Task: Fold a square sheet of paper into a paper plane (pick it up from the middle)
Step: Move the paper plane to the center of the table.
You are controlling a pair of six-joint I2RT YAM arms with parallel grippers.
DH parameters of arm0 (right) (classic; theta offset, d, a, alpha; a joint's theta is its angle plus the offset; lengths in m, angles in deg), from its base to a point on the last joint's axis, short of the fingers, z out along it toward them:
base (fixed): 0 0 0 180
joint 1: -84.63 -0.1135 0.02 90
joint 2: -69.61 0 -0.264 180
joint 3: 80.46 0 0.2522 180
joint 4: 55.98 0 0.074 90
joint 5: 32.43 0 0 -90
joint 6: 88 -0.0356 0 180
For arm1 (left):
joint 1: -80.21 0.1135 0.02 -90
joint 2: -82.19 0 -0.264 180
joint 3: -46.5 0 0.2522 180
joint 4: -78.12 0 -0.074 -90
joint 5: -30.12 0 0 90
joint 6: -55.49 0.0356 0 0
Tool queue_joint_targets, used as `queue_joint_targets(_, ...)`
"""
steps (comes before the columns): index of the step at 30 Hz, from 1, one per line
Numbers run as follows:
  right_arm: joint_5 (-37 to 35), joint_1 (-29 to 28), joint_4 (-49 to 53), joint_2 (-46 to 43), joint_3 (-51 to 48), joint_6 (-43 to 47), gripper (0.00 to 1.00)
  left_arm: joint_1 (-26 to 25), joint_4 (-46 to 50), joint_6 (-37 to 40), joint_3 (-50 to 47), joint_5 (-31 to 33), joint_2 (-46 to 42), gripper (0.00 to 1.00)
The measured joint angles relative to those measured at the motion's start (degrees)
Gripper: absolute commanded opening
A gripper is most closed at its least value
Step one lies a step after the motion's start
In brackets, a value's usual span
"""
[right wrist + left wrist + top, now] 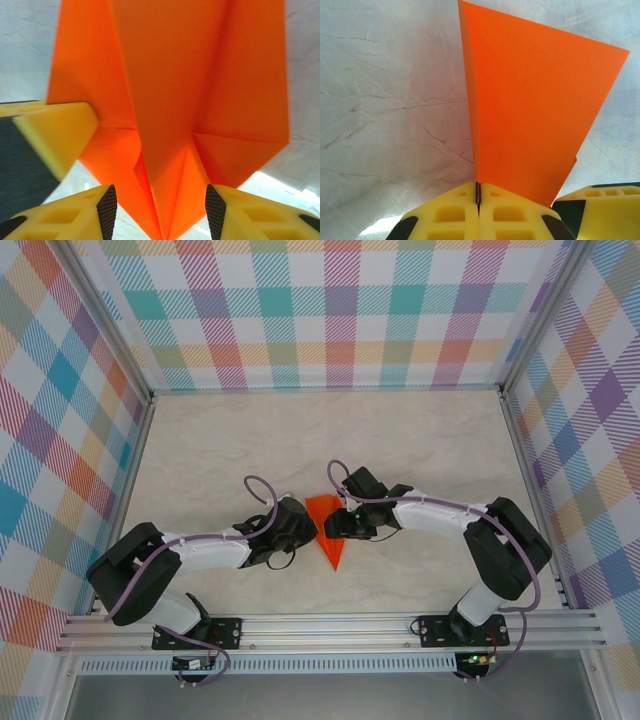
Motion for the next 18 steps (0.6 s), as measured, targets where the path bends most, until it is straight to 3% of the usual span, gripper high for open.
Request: queue_joint_targets(18,-2.1,0.0,3.0,3.5,4.7,2.6,0.62,0.0,0.7,0.0,0.0,0.0,0.1,0.00)
